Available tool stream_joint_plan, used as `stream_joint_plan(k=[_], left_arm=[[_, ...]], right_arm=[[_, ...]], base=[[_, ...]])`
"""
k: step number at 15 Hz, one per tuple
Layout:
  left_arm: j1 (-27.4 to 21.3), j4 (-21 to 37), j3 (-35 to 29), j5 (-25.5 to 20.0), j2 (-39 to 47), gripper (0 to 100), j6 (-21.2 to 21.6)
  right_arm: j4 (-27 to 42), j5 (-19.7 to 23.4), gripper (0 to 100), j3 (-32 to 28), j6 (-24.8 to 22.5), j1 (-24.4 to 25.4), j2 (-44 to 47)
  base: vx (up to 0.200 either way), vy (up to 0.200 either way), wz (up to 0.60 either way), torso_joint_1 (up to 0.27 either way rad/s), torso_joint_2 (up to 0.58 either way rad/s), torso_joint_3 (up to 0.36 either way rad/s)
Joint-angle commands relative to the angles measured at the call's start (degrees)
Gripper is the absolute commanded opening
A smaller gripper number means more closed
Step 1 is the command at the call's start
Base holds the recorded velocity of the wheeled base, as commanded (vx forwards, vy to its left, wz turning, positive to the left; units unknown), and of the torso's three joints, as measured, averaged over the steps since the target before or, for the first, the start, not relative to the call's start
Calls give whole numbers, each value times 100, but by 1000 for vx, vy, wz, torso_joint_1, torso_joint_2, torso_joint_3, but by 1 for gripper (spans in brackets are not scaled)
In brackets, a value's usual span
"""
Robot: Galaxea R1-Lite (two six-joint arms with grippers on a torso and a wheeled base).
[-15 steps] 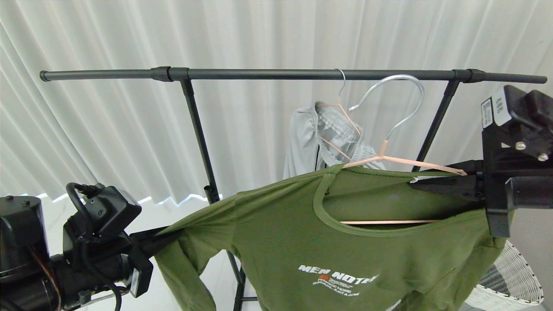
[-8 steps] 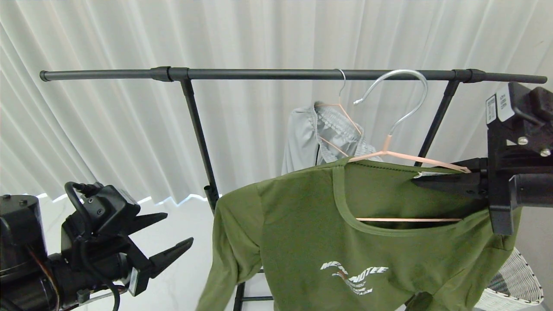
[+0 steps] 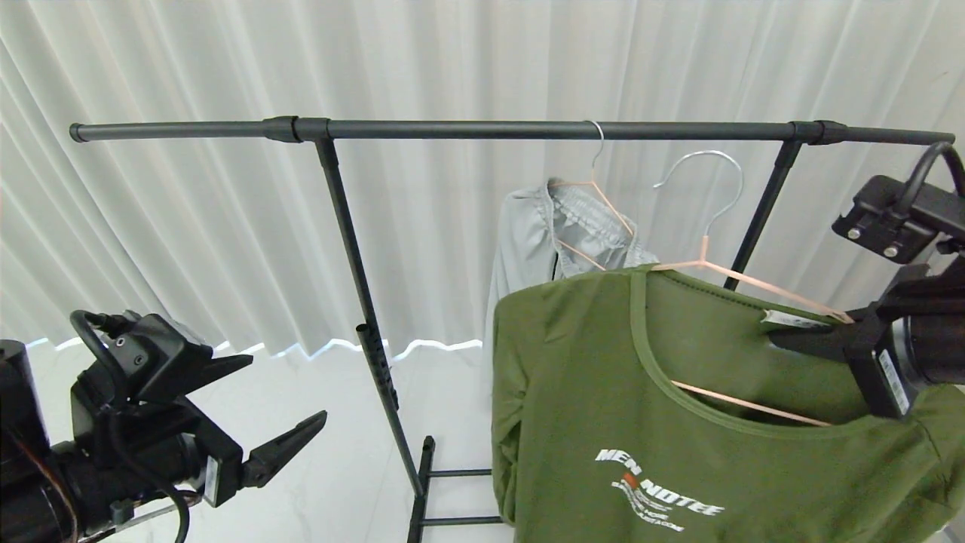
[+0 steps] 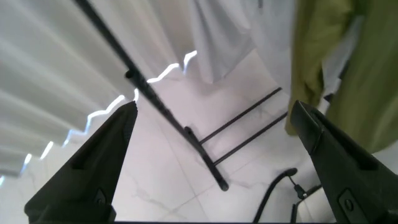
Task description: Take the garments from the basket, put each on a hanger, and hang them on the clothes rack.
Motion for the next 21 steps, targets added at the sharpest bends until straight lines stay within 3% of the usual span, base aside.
stream_joint_plan(k=[1,4,7,12,14,21], left_arm=[[196,4,0,15,-9,100,-45],[275,-5,0,41,-9,100,-45],[275,4,9,41,8,100,-54],[240,4,9,41,35,100,-45],[240,4,9,41,43,100,-27],[240,4,-18,32,79,100,-1]], right_arm=[[293,-190,0,44,339,-7,-255],[627,-603,0,272,708,-315,-562],[688,-612,0,694,700,-772,-940],[688,-612,0,1151,700,-1106,-1344],[679,-603,0,1248,700,-1229,-1415],[653,-595,0,1195,700,-1624,-1503]], base=[[0,0,0,0,0,0],[0,0,0,0,0,0],[0,0,0,0,0,0],[0,-200,0,3,3,5],[0,-200,0,0,2,2],[0,0,0,0,0,0]])
